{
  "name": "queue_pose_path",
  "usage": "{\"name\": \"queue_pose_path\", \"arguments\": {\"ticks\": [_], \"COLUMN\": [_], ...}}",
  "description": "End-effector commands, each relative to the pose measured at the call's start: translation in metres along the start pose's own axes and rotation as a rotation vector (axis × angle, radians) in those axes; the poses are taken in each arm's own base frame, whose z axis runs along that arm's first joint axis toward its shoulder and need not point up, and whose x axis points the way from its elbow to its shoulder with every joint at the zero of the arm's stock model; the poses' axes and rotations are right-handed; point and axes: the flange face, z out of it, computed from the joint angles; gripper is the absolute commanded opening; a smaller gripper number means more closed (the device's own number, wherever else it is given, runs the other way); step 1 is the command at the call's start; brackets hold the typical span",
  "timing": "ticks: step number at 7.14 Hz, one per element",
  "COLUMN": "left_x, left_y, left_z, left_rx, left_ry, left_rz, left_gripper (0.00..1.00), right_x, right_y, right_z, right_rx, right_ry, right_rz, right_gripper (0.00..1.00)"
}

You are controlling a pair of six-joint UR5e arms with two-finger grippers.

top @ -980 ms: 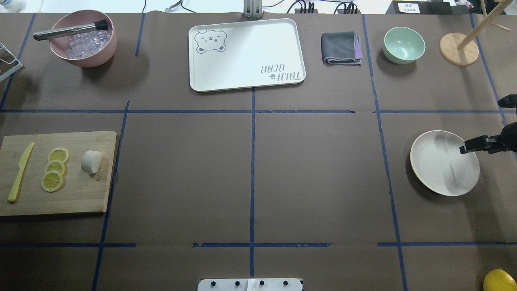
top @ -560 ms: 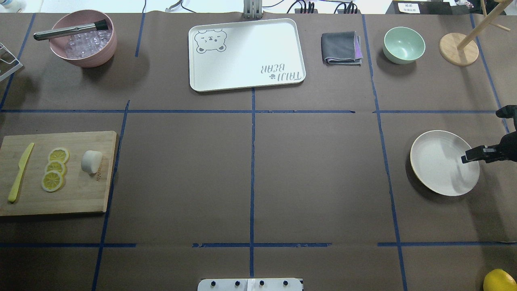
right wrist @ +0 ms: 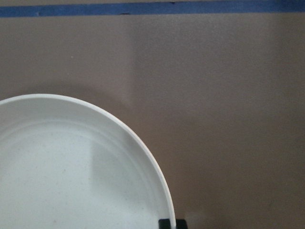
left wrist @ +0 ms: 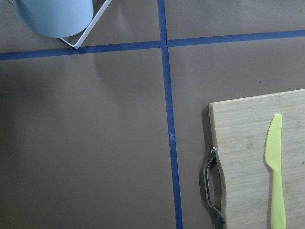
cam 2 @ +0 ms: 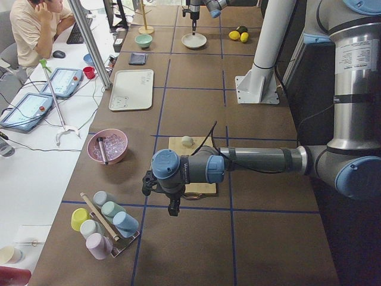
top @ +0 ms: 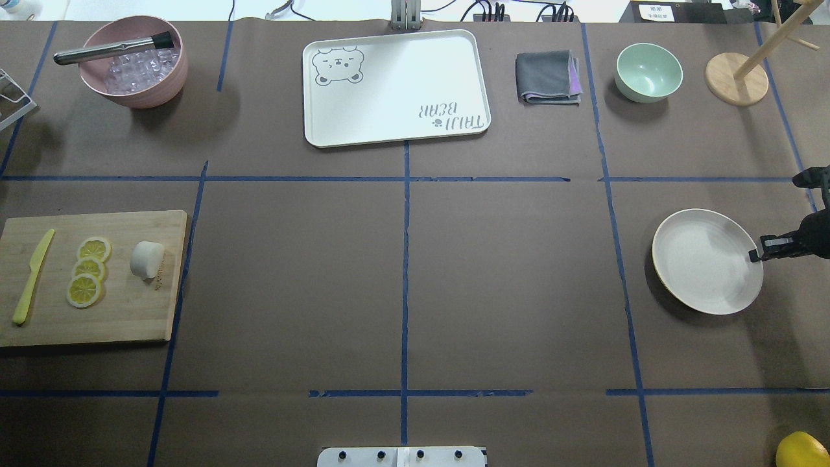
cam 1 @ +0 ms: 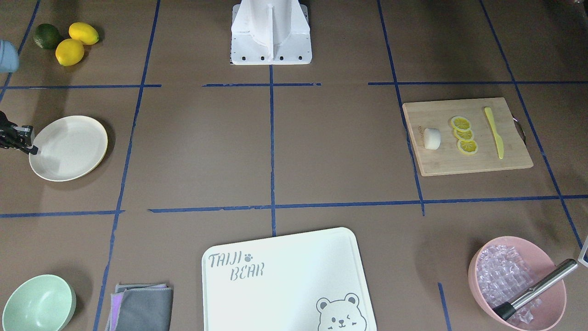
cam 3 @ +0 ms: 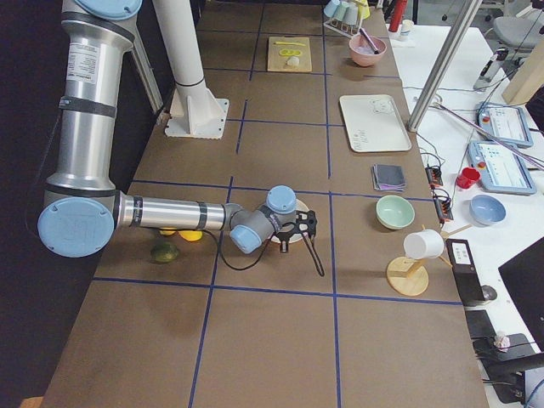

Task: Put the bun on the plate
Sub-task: 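Reach the right gripper to the white plate rim and grip it, then slide the white plate with the right gripper toward the table center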

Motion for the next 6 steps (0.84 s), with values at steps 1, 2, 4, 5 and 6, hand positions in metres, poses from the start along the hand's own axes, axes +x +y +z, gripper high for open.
{"name": "queue_pose_path", "arguments": {"ticks": [1,2,4,5,6], "left_x": [0.000,0.000,-0.001,-0.001,-0.001], "left_y": [0.000,0.000,0.002,0.002,0.002], "left_z": [0.001,0.000,0.001,0.001,0.002], "left_rx": [-0.001,0.000,-0.003,-0.004,-0.005], "left_ry": [-0.001,0.001,0.001,0.001,0.001], "left_rz": [0.001,0.000,-0.003,-0.005,-0.004], "left_gripper": [1.00,1.00,1.00,1.00,1.00], "right_x": [-0.054,-0.091,-0.231,-0.315,-0.384], "right_y": [-0.026,-0.047,-0.075,-0.073,-0.068], "right_z": [-0.015,-0.024,-0.012,0.002,0.013], "right_rx": [-0.013,0.004,-0.025,-0.023,-0.006], "right_ry": [-0.112,-0.159,-0.270,-0.304,-0.296], "right_rz": [-0.050,-0.018,0.066,0.126,0.161], "right_gripper": [0.00,0.00,0.00,0.00,0.00]}}
